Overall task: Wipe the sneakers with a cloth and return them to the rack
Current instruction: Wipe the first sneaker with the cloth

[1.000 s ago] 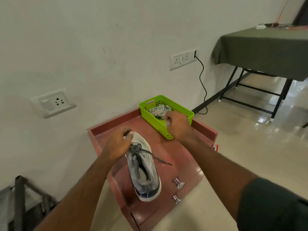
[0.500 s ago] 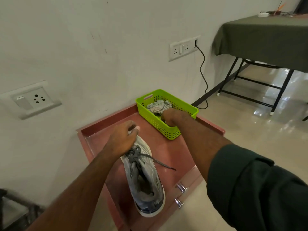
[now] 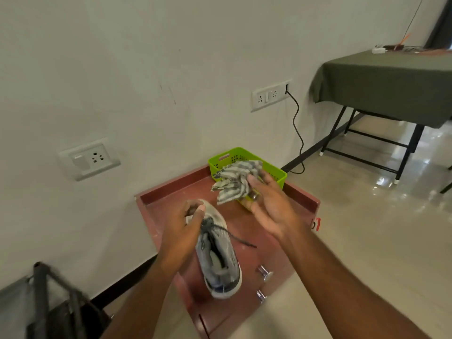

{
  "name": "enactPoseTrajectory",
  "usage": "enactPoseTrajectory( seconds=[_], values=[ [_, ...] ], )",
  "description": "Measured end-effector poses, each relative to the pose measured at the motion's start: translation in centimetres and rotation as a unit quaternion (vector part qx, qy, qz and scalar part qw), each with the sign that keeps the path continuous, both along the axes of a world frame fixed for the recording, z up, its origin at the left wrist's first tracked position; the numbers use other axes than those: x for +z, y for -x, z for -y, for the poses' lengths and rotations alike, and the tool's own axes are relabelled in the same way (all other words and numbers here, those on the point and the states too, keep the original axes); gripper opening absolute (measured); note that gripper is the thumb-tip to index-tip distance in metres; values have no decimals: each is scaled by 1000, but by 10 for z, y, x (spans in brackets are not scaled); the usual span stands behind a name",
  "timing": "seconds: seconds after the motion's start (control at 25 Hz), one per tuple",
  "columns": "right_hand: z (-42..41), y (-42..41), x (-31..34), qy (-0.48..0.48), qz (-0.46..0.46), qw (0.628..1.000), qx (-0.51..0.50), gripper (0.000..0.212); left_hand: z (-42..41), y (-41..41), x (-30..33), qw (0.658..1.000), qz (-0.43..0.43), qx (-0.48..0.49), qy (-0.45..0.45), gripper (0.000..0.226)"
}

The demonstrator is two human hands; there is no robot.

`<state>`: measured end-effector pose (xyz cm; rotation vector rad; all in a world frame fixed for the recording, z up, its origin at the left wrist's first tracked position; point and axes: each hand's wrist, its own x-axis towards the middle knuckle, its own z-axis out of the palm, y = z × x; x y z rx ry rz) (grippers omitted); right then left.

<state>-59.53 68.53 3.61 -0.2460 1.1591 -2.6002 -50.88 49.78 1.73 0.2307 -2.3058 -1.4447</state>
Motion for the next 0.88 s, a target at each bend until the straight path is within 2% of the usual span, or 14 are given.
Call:
enactPoseTrajectory(
  seconds=[0.04,0.12,0.2,0.24,0.32,0.4,0.44,0.52,0.56,0.64,0.72,0.76,0.88],
  values=[
    [-7,-25,-8,56,62,995,52,29,-5,-17,3,1000,1,-4,-13,14],
    [-21,-64,-22,112,146,971,150,48,-17,-54,4,999,4,-12,-34,17],
    [-27,-91,-27,96,173,966,166,67,-26,-86,-1,999,16,-8,-42,16],
    [-30,-100,-27,38,159,979,125,64,-29,-98,-6,999,27,-8,-26,13],
    [-40,-111,-25,-111,109,988,-18,40,-35,-118,-17,994,76,-20,74,17],
    [-51,-114,-26,-239,80,954,-161,20,-42,-130,-28,977,123,-29,171,40],
    [-55,-116,-25,-324,44,924,-196,16,-47,-133,-32,973,135,-24,184,49],
    [-56,-122,-27,-481,-28,859,-173,16,-57,-128,-37,973,140,-9,185,58],
    [-53,-124,-30,-500,-26,853,-148,15,-62,-123,-40,972,142,-6,187,57],
    [-49,-123,-30,-412,34,900,-134,15,-71,-111,-44,970,153,1,189,46],
    [-44,-120,-29,-308,112,936,-130,22,-73,-99,-46,974,137,28,177,23],
    [-42,-119,-30,-273,153,944,-105,26,-68,-94,-46,978,125,39,161,14],
    [-33,-115,-32,-194,209,957,-62,28,-42,-90,-39,987,120,67,85,13]
  ],
)
